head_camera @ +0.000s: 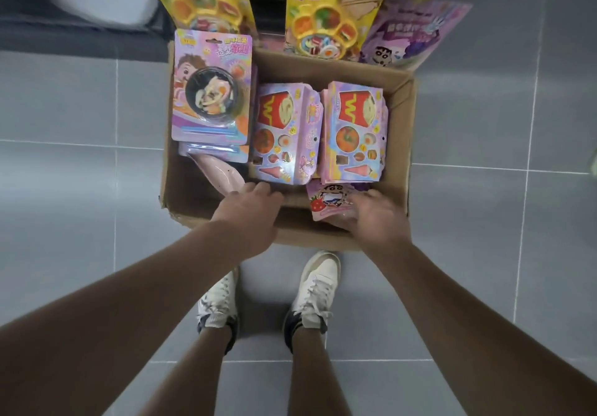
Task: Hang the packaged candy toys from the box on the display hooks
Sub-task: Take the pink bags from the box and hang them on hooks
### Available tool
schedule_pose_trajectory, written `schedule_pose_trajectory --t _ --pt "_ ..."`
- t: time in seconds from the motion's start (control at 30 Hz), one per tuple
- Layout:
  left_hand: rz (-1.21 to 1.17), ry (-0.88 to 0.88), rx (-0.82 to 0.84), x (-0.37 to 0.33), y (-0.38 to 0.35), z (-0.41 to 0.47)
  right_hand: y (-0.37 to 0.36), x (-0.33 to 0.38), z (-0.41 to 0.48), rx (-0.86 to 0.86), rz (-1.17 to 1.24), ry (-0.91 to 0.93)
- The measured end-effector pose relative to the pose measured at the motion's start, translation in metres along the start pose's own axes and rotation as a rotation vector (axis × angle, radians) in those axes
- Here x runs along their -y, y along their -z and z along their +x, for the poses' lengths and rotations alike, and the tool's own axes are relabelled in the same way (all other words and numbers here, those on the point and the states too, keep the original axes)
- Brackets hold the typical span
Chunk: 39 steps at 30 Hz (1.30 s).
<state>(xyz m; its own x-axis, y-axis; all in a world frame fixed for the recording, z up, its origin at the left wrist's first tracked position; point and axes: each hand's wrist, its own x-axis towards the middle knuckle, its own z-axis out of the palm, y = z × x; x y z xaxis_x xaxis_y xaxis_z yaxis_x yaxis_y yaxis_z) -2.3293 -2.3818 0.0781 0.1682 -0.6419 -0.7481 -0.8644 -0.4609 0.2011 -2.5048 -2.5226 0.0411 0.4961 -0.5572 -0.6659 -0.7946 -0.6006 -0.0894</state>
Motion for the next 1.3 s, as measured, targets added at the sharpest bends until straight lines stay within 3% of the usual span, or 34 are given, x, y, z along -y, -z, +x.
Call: schedule_pose_trajectory --t 0.23,0.47,0.5,0.57,0.67,0.73,0.87,0.93,1.0,1.13,1.23,1.3 --pt "-0.035 0.013 0.024 0.005 -0.007 0.01 -0.003 0.001 0.031 0.205 -0.165 -0.04" --pt "-0.223 0.068 0.049 0.0 -0.012 0.019 0.003 0.001 0.018 0.158 -0.171 0.08" --pt "-0.32 0.1 0.053 -0.003 -0.014 0.02 0.006 0.001 0.011 0.12 -0.146 0.129" --pt "-0.608 0.23 0.061 -0.008 -0.02 0.026 0.004 0.001 -0.004 -0.127 -0.066 0.288" --pt "-1.167 0.569 0.161 -0.013 -0.024 0.034 -0.003 -0.002 -0.022 -0.427 0.029 0.456" --pt "-1.493 0.717 0.257 -0.017 -0.027 0.034 -0.004 -0.003 -0.03 -0.411 0.06 0.46" --pt "-1.87 0.732 0.327 -0.016 -0.029 0.035 0.005 0.008 -0.048 -0.473 0.079 0.563" --pt "-1.988 0.721 0.36 -0.014 -0.03 0.034 0.003 0.012 -0.057 -0.425 0.101 0.596" --pt "-1.99 0.721 0.349 -0.012 -0.039 0.033 0.0 0.011 -0.061 -0.348 0.105 0.612" --pt "-1.741 0.734 0.176 -0.004 -0.048 0.016 0.007 0.007 -0.061 -0.183 0.186 0.697" --pt "-1.684 0.65 0.165 0.009 -0.044 -0.012 0.023 0.01 -0.056 -0.041 0.27 0.504" --pt "-1.736 0.579 0.15 0.022 -0.044 -0.033 0.029 0.012 -0.048 -0.076 0.297 0.399"
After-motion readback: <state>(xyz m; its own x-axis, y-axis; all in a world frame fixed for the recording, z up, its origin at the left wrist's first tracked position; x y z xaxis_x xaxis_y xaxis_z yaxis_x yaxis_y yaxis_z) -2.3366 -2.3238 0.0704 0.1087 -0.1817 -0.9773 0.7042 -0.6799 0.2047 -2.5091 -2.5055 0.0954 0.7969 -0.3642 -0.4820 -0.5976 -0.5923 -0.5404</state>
